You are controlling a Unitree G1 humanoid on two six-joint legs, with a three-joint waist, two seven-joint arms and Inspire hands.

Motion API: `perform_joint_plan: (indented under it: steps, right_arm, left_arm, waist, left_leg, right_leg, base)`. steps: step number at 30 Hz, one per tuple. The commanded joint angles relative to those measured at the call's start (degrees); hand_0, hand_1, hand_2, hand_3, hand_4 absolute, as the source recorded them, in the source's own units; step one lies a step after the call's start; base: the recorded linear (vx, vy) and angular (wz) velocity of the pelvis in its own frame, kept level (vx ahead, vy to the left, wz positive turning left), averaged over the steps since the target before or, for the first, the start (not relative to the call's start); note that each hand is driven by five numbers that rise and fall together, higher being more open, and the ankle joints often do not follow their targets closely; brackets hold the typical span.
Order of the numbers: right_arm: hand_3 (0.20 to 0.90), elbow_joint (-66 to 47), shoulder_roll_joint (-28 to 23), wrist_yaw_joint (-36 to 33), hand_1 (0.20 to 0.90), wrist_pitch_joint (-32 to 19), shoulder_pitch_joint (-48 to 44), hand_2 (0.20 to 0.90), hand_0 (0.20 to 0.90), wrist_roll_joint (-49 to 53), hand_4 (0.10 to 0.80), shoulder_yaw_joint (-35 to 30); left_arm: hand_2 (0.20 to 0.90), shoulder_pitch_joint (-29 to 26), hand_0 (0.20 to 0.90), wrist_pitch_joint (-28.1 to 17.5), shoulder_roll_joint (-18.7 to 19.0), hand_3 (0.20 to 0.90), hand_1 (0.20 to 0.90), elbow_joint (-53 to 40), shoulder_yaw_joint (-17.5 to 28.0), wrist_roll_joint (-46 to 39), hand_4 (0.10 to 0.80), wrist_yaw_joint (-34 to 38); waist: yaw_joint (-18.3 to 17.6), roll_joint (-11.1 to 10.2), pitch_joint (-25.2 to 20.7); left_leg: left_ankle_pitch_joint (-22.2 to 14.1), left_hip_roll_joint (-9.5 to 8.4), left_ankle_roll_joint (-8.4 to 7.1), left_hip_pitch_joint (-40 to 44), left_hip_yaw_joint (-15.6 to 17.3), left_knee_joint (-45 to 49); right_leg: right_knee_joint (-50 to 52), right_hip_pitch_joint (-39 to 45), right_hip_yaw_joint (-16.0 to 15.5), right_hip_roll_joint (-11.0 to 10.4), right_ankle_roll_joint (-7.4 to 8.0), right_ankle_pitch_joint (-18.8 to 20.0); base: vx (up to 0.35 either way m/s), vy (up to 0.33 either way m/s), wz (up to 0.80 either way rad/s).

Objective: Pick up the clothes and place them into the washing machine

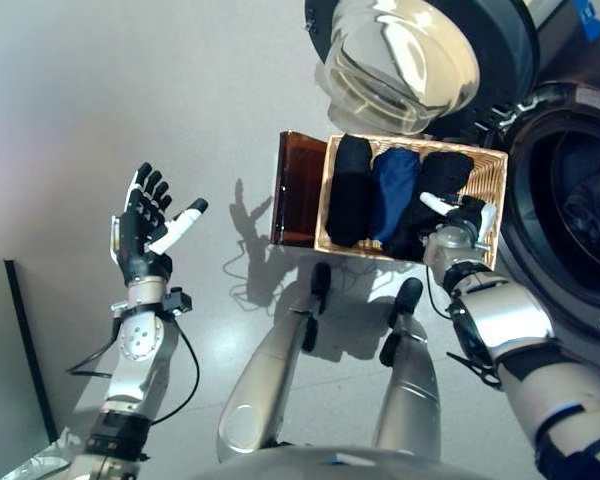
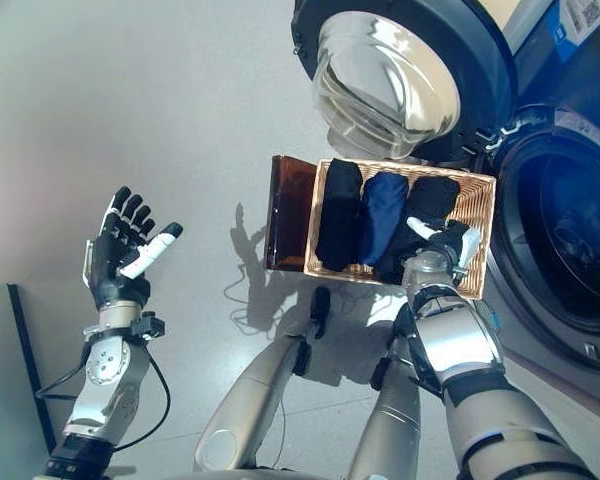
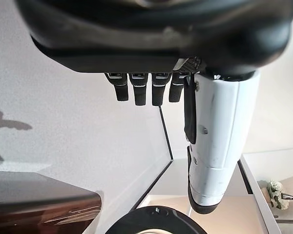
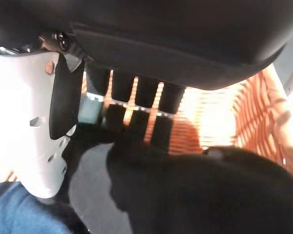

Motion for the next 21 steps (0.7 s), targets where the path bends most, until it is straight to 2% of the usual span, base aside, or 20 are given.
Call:
perform_joint_plan:
  steps: [1, 7, 8, 9, 10, 11, 12, 13, 15, 16, 17, 21]
  right_arm:
    - [0.200, -3.64, -3.06, -1.66, 0.200, -3.25, -0.63, 0.200, 0.200, -0.52, 0.300, 1.10]
    - [0.200, -4.25, -4.42, -1.10, 0.200, -3.67, 0.65, 0.200, 0.200, 0.56, 0.300, -0.01]
    - [0.200, -4.21, -4.43, -1.09, 0.200, -3.65, 0.64, 0.200, 0.200, 0.56, 0.300, 0.02]
    - [0.200, -3.47, -4.90, -0.58, 0.200, -3.24, 0.52, 0.200, 0.200, 0.64, 0.300, 0.06]
    - [0.200, -3.32, -5.09, -0.54, 0.200, -3.19, 0.46, 0.200, 0.200, 0.52, 0.300, 0.12]
    - [0.200, -3.29, -5.09, -0.54, 0.200, -3.17, 0.45, 0.200, 0.200, 0.51, 0.300, 0.14]
    - [0.200, -2.74, -5.35, -0.21, 0.200, -3.10, 0.35, 0.200, 0.200, 0.46, 0.300, 0.23]
    - [0.200, -2.71, -5.35, -0.21, 0.200, -3.08, 0.33, 0.200, 0.200, 0.46, 0.300, 0.26]
    - [0.200, -2.03, -5.33, -0.25, 0.200, -3.01, 0.52, 0.200, 0.200, 0.26, 0.300, 0.16]
    - [0.200, -2.08, -5.28, -0.31, 0.200, -3.14, 0.83, 0.200, 0.200, 0.31, 0.300, 0.00]
    - [0.200, -2.24, -5.26, -0.34, 0.200, -3.35, 1.23, 0.200, 0.200, 0.47, 0.300, -0.32]
    - [0.200, -5.61, -4.48, -0.27, 0.200, -5.35, 3.65, 0.200, 0.200, 1.65, 0.300, -1.65]
  left_arm:
    - [0.900, 2.02, 0.900, -5.90, 2.45, 0.900, 0.900, -4.88, 5.59, -0.36, 0.800, 0.41]
    - [0.900, 2.53, 0.900, -5.96, 2.71, 0.900, 0.900, -4.77, 5.75, -0.85, 0.800, -0.15]
    - [0.900, 2.52, 0.900, -5.95, 2.69, 0.900, 0.900, -4.73, 5.75, -0.85, 0.800, -0.16]
    - [0.900, 2.37, 0.900, -5.66, 2.92, 0.900, 0.900, -4.96, 5.68, -0.79, 0.800, -0.48]
    - [0.900, 2.35, 0.900, -5.71, 2.98, 0.900, 0.900, -5.11, 5.71, -0.79, 0.800, -0.55]
    - [0.900, 2.34, 0.900, -5.68, 2.96, 0.900, 0.900, -5.07, 5.72, -0.79, 0.800, -0.55]
    - [0.900, 2.15, 0.900, -5.71, 2.84, 0.900, 0.900, -4.89, 5.61, -0.96, 0.800, -0.62]
    - [0.900, 2.13, 0.900, -5.69, 2.82, 0.900, 0.900, -4.84, 5.61, -0.95, 0.800, -0.63]
    - [0.900, 2.42, 0.900, -5.49, 2.40, 0.900, 0.900, -4.82, 5.41, -0.88, 0.800, -1.01]
    - [0.900, 2.60, 0.900, -5.60, 2.34, 0.900, 0.900, -4.88, 5.41, -1.02, 0.800, -1.14]
    - [0.900, 2.54, 0.900, -5.54, 2.18, 0.900, 0.900, -4.74, 5.44, -1.13, 0.800, -1.26]
    - [0.900, 2.44, 0.900, -5.93, 2.24, 0.900, 0.900, -4.22, 5.59, -0.98, 0.800, -1.13]
  waist:
    - [0.71, 2.43, -3.02]
    - [0.68, 2.37, -3.82]
    - [0.75, 2.22, -4.22]
    - [0.90, 2.18, -4.40]
    - [1.02, 2.25, -4.03]
    - [1.07, 2.10, -4.43]
    - [1.03, 2.18, -3.94]
    - [1.07, 2.02, -4.33]
    - [1.18, 2.19, -4.01]
    - [1.11, 2.39, -3.64]
    - [1.08, 2.28, -4.10]
    - [0.66, 2.02, -4.39]
  left_leg:
    - [-0.58, 1.34, -4.93, -3.79, 0.54, -2.61]
    - [-0.47, 1.29, -4.91, -3.39, 0.57, -2.76]
    - [-2.10, 1.20, -5.23, -2.78, 0.09, -2.75]
    - [-2.08, 1.08, -5.17, -2.89, -0.02, -2.62]
    - [-0.46, 1.17, -4.80, -3.48, 0.39, -2.70]
    - [-2.09, 1.07, -5.13, -2.88, -0.09, -2.67]
    - [-0.52, 1.11, -4.75, -3.85, 0.38, -2.43]
    - [-2.17, 1.01, -5.08, -3.27, -0.09, -2.38]
    - [-2.40, 0.99, -5.12, -3.47, -0.01, -1.76]
    - [-0.64, 1.12, -4.80, -4.08, 0.43, -1.78]
    - [-2.29, 1.15, -5.20, -3.30, -0.03, -1.85]
    - [-2.35, 1.35, -5.28, -2.46, 0.08, -1.95]
  right_leg:
    - [-0.14, 1.30, 0.35, 0.59, -2.77, -3.12]
    - [0.12, 1.48, 0.42, 0.54, -2.69, -3.06]
    - [0.26, 2.00, 0.85, 0.63, -2.31, -4.48]
    - [0.30, 1.99, 0.82, 0.58, -2.29, -4.49]
    - [0.18, 1.42, 0.40, 0.43, -2.63, -3.08]
    - [0.35, 1.92, 0.84, 0.51, -2.25, -4.51]
    - [0.43, 1.14, 0.56, 0.38, -2.66, -3.12]
    - [0.61, 1.63, 0.99, 0.47, -2.29, -4.55]
    - [0.94, 1.64, 0.77, 0.38, -2.37, -4.87]
    - [0.82, 1.13, 0.27, 0.30, -2.77, -3.41]
    - [1.04, 1.76, 0.71, 0.41, -2.40, -4.97]
    - [1.20, 2.30, 0.88, 0.54, -2.43, -5.13]
  base:
    - [-0.120, 0.008, -0.04]
    - [-0.001, 0.001, -0.01]
    - [0.093, -0.007, 0.00]
    - [0.000, 0.000, 0.00]
    - [0.000, 0.000, 0.00]
    - [-0.122, 0.011, 0.02]
    - [0.091, -0.013, 0.00]
    - [0.000, 0.000, 0.00]
    - [0.007, -0.019, 0.03]
    - [0.024, -0.016, 0.04]
    - [0.023, -0.004, 0.04]
    - [0.036, 0.004, 0.03]
